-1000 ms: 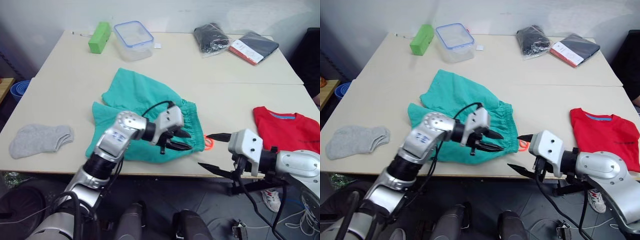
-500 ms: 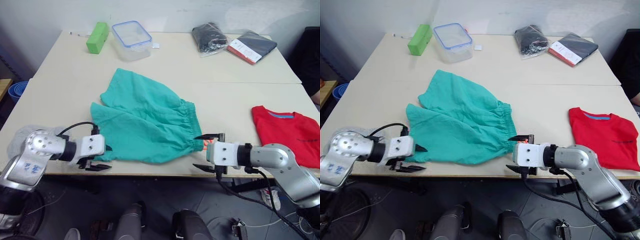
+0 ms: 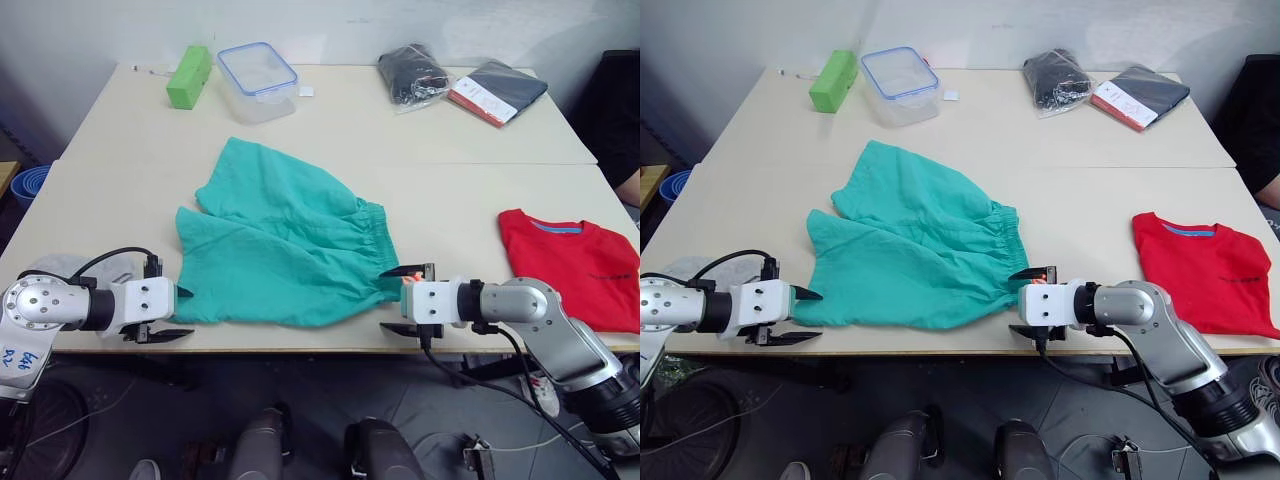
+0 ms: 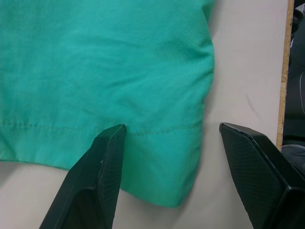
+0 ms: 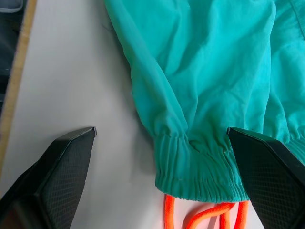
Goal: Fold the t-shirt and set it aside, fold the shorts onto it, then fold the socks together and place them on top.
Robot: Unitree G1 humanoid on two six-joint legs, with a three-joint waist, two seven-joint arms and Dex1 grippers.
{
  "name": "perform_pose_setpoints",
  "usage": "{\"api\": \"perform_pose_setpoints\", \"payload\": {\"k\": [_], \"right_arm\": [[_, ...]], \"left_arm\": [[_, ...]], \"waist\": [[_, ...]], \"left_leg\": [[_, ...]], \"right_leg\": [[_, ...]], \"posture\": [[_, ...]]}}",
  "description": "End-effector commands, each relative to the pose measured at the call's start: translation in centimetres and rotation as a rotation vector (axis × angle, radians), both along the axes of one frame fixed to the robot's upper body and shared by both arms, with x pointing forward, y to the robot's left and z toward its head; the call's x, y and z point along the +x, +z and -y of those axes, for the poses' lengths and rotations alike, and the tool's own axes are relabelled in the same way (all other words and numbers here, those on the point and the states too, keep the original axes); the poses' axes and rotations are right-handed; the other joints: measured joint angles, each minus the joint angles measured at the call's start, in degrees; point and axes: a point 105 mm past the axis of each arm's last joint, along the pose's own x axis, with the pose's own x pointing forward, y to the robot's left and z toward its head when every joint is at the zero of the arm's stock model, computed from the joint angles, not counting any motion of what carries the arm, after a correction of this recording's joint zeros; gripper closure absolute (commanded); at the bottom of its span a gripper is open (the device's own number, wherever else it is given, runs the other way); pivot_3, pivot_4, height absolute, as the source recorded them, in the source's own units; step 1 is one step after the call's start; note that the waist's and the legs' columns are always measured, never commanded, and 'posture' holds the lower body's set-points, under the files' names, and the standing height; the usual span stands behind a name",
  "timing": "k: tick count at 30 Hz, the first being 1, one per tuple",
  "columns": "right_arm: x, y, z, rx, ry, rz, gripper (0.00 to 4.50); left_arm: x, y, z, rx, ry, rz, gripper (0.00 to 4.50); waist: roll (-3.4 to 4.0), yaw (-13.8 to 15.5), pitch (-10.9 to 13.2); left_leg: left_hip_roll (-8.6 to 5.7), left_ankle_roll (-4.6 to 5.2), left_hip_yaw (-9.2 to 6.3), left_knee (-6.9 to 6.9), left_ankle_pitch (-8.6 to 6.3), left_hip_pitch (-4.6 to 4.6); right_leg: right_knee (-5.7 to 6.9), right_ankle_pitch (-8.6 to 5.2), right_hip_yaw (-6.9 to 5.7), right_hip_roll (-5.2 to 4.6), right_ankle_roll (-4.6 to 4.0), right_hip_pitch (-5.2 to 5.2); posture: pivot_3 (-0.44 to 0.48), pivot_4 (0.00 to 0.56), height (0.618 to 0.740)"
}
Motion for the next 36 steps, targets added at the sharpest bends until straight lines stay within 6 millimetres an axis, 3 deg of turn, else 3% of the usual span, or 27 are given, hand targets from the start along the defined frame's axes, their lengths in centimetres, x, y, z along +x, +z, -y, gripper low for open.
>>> {"api": "perform_pose_setpoints", "payload": {"k": [1, 8, 13, 16, 24, 30, 36], "right_arm": [[0.6, 0.6, -0.3, 0.004, 0.001, 0.046, 0.41], [1.4, 1.1, 0.1, 0.001, -0.015, 0.058, 2.79], [1.4, 1.1, 0.3, 0.012, -0.014, 0.046, 4.47], [1.0, 1.5, 0.3, 0.034, -0.004, 0.015, 4.47], [-2.9, 4.0, -0.2, 0.19, 0.082, -0.23, 4.47], [-3.1, 3.8, 0.0, 0.223, 0.04, -0.263, 4.47], [-5.9, 3.2, 0.0, 0.176, 0.13, -0.357, 4.47]], "left_arm": [[0.4, -0.6, -0.4, 0.012, 0.02, 0.0, 2.12], [0.6, -1.7, -0.7, 0.02, 0.027, -0.027, 4.38], [0.2, -2.2, -0.7, 0.01, 0.03, -0.046, 4.5], [-0.5, -1.9, -0.5, -0.014, 0.029, -0.081, 4.5], [-5.8, 0.1, 0.2, -0.103, 0.031, -0.375, 4.5], [-6.1, 1.9, 0.5, -0.161, 0.053, -0.421, 4.5], [-7.9, 4.3, 0.2, -0.166, 0.04, -0.545, 4.5]], "waist": [[0.0, 0.0, 0.0], [0.03, 0.04, -0.02], [0.06, 0.05, -0.03], [0.06, -0.03, -0.04], [0.03, -0.49, -0.02], [0.02, 0.03, -0.02], [0.01, -0.1, -0.02]], "left_leg": [[0.0, 0.0, 0.0, 0.0, 0.0, 0.01], [-0.01, 0.0, 0.03, 0.02, 0.01, 0.06], [-0.01, 0.0, 0.06, 0.02, 0.01, 0.11], [0.0, 0.0, 0.09, 0.02, 0.01, 0.13], [0.07, -0.02, 0.09, 0.0, -0.04, 0.04], [0.06, 0.01, 0.07, 0.0, -0.06, 0.07], [0.05, -0.04, 0.07, -0.04, -0.08, -0.07]], "right_leg": [[0.01, 0.0, 0.0, 0.0, 0.0, 0.0], [0.12, 0.0, 0.05, -0.01, 0.0, -0.01], [0.18, 0.0, 0.08, -0.02, -0.01, 0.0], [0.2, -0.01, 0.11, -0.02, -0.01, 0.0], [0.16, -0.06, 0.12, 0.01, -0.11, -0.07], [0.13, -0.07, 0.11, -0.01, -0.13, -0.03], [0.01, -0.08, 0.1, 0.02, -0.13, -0.12]], "posture": [[0.0, 0.15, 0.74], [0.0, 0.15, 0.74], [0.0, 0.15, 0.74], [0.0, 0.15, 0.74], [0.0, 0.15, 0.74], [0.0, 0.15, 0.74], [0.0, 0.15, 0.74]]}}
